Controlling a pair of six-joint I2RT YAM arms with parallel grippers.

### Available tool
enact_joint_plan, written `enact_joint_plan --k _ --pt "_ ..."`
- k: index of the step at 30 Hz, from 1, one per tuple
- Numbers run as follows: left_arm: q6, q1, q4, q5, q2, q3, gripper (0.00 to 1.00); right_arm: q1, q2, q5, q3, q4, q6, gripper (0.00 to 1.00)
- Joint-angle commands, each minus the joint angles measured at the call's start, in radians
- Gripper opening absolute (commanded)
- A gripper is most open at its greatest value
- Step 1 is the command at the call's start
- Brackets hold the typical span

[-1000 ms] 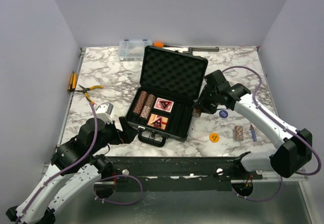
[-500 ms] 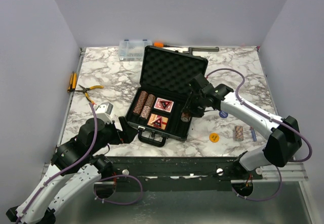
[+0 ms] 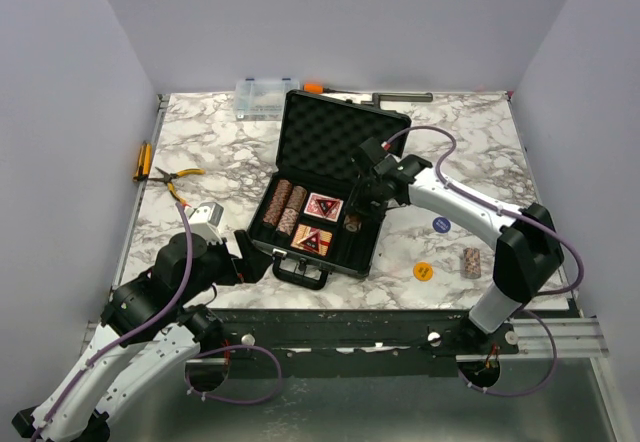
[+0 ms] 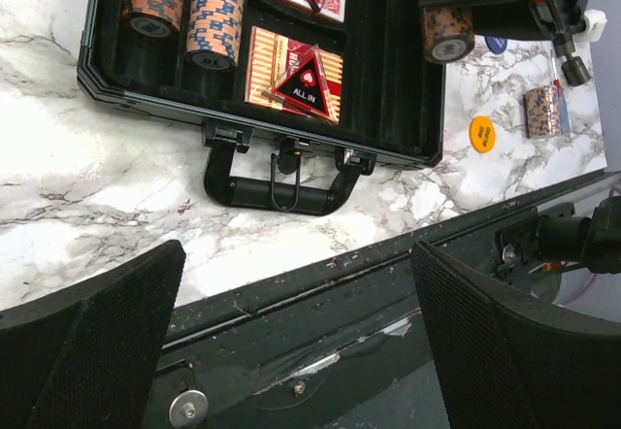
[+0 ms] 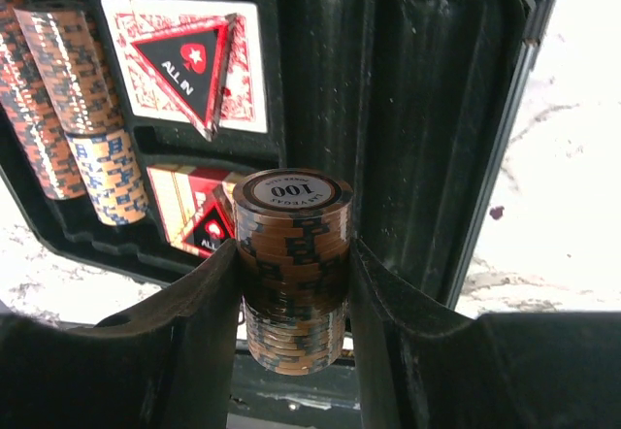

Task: Pack up texas hold em set

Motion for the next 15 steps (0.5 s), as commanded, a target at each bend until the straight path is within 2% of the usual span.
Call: enact_joint_plan --k 1,15 --pt "0.0 0.005 0.016 0.015 -0.002 -0.012 0.98 0.006 0.061 0.039 0.085 0.016 -0.031 0.01" --pt "0.0 0.01 0.016 0.016 -0.001 -0.014 0.98 0.005 0.23 0.122 0.202 -0.071 -0.066 0.01"
